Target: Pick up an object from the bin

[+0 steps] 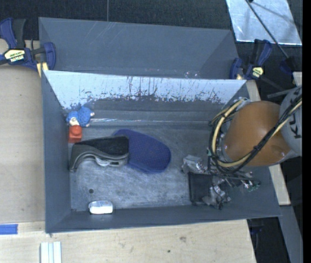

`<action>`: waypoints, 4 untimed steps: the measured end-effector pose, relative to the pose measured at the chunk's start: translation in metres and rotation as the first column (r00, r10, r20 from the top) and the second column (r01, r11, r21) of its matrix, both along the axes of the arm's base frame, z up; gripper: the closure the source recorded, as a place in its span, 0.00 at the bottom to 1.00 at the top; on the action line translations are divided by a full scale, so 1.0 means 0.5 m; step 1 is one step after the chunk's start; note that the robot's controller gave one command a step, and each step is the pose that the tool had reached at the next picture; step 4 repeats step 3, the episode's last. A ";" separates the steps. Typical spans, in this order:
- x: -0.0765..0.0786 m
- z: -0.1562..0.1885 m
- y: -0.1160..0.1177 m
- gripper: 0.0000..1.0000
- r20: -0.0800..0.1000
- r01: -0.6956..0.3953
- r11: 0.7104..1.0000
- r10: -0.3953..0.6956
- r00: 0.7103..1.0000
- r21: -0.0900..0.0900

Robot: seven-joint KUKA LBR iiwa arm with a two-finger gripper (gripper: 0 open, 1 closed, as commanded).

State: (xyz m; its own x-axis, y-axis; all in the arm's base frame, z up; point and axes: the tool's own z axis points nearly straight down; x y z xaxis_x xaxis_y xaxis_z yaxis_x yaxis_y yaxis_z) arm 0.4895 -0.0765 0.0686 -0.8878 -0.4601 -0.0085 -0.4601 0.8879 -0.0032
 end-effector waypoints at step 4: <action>0.011 0.364 -0.060 1.00 -0.003 -0.427 0.904 0.427 0.904 -0.005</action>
Offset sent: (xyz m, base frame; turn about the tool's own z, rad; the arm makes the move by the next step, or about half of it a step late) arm 0.0000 0.0000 0.0000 0.0000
